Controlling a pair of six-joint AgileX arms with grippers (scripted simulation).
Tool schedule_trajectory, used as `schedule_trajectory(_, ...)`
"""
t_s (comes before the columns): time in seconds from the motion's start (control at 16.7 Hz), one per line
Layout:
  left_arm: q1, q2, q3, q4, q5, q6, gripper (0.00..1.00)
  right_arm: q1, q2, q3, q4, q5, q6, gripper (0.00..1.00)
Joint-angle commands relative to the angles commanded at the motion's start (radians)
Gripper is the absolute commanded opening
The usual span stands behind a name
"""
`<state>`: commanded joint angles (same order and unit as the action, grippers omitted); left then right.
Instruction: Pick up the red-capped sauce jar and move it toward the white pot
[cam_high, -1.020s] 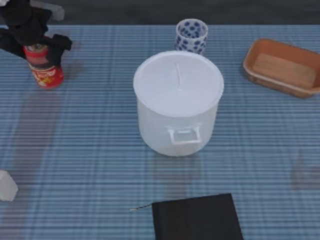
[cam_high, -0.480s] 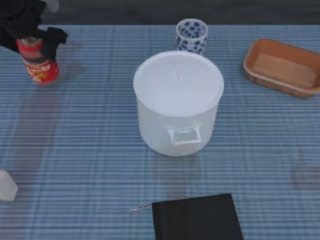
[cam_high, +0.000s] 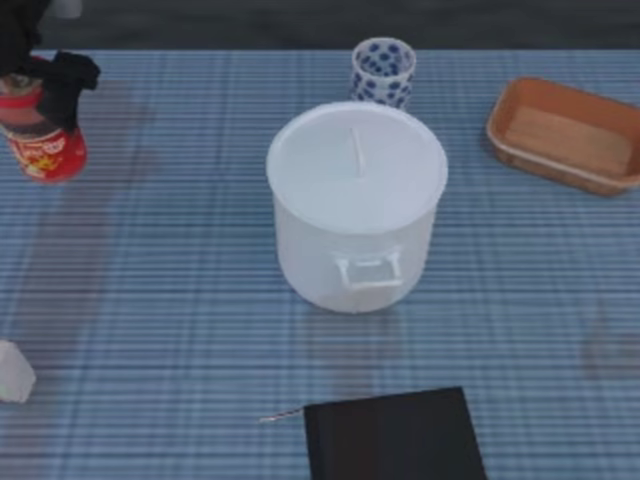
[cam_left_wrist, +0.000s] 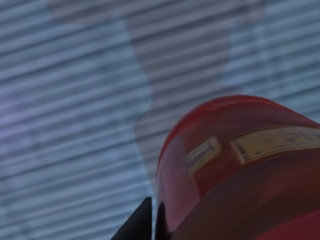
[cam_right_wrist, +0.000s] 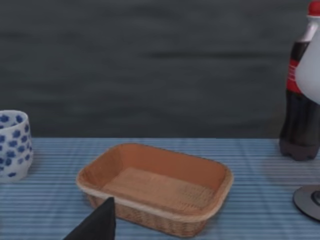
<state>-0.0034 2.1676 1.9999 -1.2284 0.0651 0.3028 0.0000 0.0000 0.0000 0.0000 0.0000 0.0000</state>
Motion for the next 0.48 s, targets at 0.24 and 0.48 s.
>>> schedule_trajectory(0.24,0.002,-0.036,-0.038,0.004,0.000,0.000,0.00,0.000,0.000,0.000,0.000,0.000,0.000,1.00)
schedule_trajectory(0.48,-0.012,-0.035,-0.045,0.008,-0.004,-0.013,0.00,0.000,0.000,0.000,0.000,0.000,0.000,1.00)
